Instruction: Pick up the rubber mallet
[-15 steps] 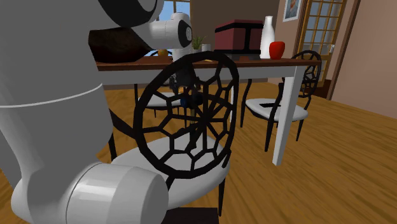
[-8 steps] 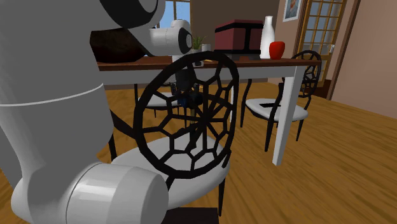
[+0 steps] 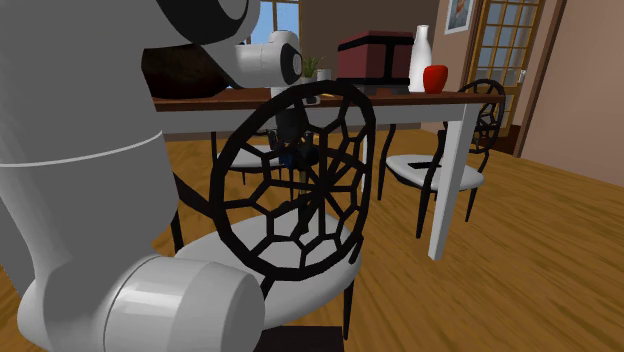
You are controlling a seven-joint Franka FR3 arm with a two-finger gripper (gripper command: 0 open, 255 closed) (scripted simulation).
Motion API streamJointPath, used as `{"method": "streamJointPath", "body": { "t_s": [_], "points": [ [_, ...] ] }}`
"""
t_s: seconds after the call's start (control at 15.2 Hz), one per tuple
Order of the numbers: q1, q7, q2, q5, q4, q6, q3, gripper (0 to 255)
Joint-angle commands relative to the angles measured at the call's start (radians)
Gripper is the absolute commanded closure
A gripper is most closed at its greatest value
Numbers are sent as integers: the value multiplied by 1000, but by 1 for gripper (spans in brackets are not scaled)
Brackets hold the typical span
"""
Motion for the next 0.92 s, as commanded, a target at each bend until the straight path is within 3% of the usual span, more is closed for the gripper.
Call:
{"method": "streamJointPath", "body": {
  "t_s": [0.0, 0.86],
  "points": [
    [0, 0, -1, 0, 9, -14, 0, 255],
    [1, -6, -10, 1, 175, -188, 1, 255]
  ]
}}
